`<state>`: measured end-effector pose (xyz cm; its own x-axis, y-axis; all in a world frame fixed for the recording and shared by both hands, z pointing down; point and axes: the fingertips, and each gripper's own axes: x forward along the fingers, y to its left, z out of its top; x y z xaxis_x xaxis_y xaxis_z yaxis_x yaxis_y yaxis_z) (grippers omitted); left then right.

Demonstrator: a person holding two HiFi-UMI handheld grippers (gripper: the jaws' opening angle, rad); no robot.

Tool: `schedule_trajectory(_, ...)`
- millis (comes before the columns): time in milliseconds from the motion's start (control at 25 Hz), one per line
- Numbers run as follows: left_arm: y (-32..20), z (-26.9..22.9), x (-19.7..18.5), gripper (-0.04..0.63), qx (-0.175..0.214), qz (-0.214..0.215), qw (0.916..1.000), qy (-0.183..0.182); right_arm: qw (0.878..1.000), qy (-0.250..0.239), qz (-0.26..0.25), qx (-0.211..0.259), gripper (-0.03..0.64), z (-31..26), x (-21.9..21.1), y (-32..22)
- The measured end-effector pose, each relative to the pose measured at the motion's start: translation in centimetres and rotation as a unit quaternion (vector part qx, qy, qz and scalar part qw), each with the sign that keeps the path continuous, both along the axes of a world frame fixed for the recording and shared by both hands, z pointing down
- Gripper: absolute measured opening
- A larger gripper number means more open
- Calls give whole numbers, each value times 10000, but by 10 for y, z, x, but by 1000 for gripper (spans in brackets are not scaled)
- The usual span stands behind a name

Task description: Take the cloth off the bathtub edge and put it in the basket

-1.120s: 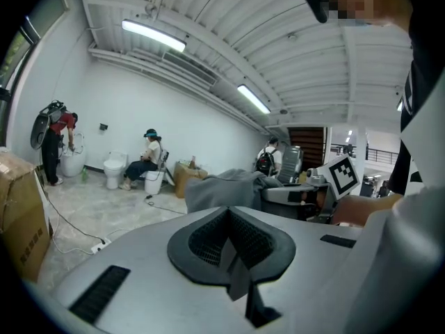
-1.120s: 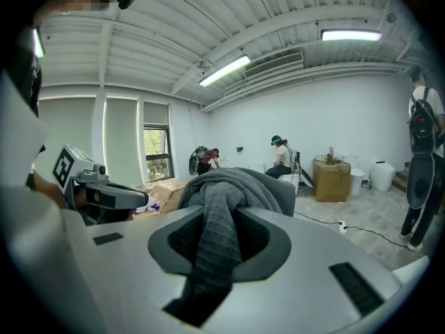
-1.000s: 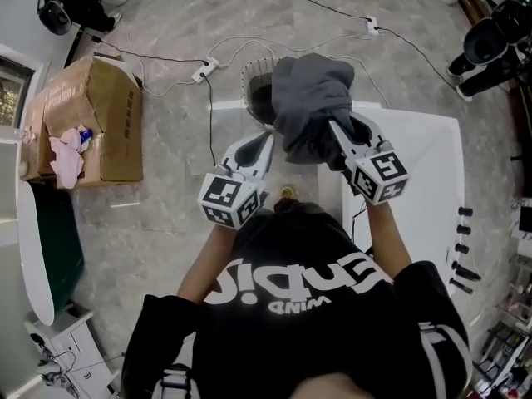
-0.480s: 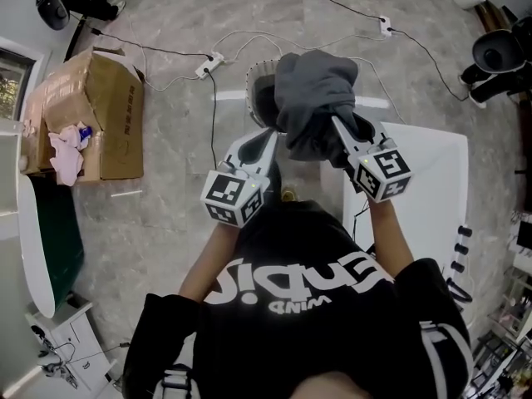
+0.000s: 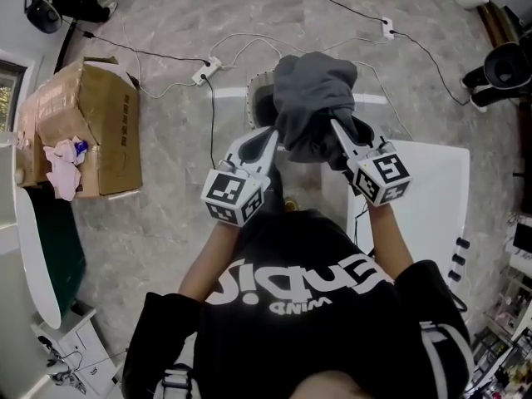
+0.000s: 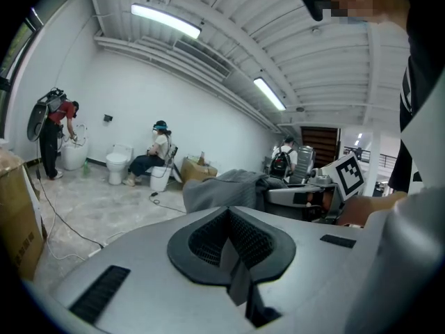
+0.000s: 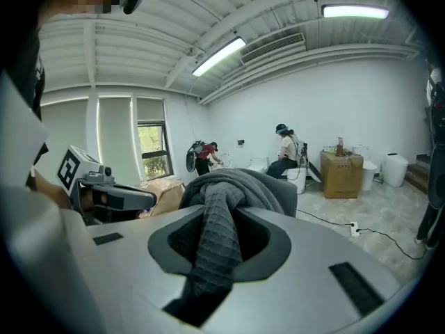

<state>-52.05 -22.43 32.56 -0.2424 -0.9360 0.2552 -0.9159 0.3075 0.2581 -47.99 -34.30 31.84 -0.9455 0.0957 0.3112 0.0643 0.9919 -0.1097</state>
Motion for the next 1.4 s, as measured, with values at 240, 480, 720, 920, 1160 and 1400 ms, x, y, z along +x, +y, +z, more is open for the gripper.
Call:
schedule_trajectory(240, -10, 0, -61, 12, -17, 122, 9999, 78, 10000, 20, 65, -45, 84, -1, -58, -8)
schedule_trajectory(480, -25, -4, -112, 12, 8, 349, 9993, 115, 9996, -15, 248, -107, 84, -6, -100, -16)
schedule_trajectory(720, -37, -4, -143, 12, -13, 423, 9990, 140, 9990, 18, 410, -188, 84, -3, -125, -26)
schedule_trajectory(920, -46, 0, -161, 12, -74, 380, 9990, 216, 9988, 23, 403, -263, 84, -1, -145, -36)
schedule_trajectory(1160, -51, 11, -164, 12, -101, 277, 9991, 306, 9988, -19, 326, -365, 84, 8, -150, -40)
schedule_trajectory(1400, -70, 22, -168, 12, -233, 354, 9986, 313, 9984, 40, 328, -451, 84, 24, -155, -50)
